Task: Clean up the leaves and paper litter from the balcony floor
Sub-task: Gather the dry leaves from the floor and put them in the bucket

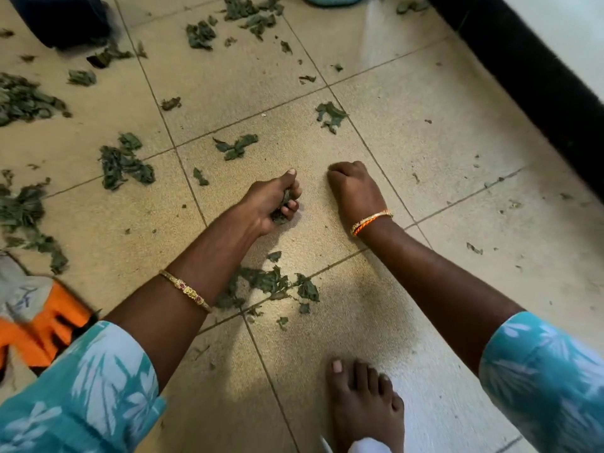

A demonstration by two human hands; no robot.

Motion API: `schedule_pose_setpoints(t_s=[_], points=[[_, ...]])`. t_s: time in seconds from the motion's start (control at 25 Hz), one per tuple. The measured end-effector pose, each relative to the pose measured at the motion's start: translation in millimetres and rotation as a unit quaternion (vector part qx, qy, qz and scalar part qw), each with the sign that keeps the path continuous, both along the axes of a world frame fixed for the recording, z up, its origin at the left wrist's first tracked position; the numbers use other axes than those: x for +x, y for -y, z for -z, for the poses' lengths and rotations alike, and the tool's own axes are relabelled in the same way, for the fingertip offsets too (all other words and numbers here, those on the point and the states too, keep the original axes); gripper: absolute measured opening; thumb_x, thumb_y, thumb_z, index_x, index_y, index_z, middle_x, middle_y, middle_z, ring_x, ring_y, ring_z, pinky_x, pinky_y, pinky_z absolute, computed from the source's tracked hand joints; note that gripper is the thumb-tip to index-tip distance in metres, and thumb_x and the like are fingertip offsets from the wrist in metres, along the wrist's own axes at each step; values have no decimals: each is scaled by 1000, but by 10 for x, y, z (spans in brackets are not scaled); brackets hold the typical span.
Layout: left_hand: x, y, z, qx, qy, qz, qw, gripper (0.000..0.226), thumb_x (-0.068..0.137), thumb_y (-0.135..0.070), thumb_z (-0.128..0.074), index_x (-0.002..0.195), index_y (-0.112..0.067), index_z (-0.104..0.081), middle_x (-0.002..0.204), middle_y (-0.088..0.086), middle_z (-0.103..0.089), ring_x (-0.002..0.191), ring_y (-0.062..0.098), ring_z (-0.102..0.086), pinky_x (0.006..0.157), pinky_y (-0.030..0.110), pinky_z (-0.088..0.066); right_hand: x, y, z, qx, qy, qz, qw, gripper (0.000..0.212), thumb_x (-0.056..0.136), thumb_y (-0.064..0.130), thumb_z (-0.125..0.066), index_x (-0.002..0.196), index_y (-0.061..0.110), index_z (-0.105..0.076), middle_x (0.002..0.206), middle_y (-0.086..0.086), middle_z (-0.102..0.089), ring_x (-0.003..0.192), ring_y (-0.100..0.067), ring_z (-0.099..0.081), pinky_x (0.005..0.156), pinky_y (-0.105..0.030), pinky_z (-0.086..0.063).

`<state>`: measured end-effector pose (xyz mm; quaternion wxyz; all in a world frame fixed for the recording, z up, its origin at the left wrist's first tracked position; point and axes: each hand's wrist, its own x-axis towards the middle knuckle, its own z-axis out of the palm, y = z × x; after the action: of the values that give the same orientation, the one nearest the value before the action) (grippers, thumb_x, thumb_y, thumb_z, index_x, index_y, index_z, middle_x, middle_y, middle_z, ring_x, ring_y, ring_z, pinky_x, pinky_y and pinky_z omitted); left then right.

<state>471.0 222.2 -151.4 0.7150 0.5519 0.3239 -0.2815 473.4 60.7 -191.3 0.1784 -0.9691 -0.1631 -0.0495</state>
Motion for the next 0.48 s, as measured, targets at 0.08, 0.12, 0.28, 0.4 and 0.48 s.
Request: schedule_pose_setpoints(t_s=[0.08,0.12,0.28,0.4,0.48], points=[[19,-39,1,2,14,3,1000,23,100,-24,-49,88,-8,-60,74,2,-64,37,3,-42,33,14,-32,75,33,-64,41,1,29,999,18,85,-3,-55,96,-3,-69,102,-17,-67,97,-31,-60,78,-38,-51],[19,-47,-4,1,20,11,1000,24,101,-23,-47,94,-5,-61,83,6,-69,38,3,-43,34,14,-33,118,35,-118,94,-38,68,992,18,84,-4,-56,92,0,-72,97,-13,-69,93,-26,-62,81,-33,-50],[-30,-9,-45,8,35,60,998,36,102,-27,-43,110,3,-61,103,15,-71,41,3,-46,37,13,-37,54,-14,-410,343,-167,180,907,16,80,-1,-66,88,10,-75,84,-2,-72,79,-8,-67,80,-19,-53],[-57,79,-108,-10,37,63,997,38,101,-35,-44,95,-2,-62,80,11,-71,42,6,-48,37,14,-38,-105,-161,-474,347,-160,138,914,19,81,1,-65,91,15,-74,79,0,-72,75,-6,-68,72,-16,-54],[-62,134,-132,-2,43,49,998,38,99,-36,-47,87,-3,-60,68,8,-62,43,9,-51,37,16,-39,-170,-243,-473,311,-146,102,933,29,83,2,-62,106,17,-68,83,0,-71,81,-9,-68,76,-20,-53]])
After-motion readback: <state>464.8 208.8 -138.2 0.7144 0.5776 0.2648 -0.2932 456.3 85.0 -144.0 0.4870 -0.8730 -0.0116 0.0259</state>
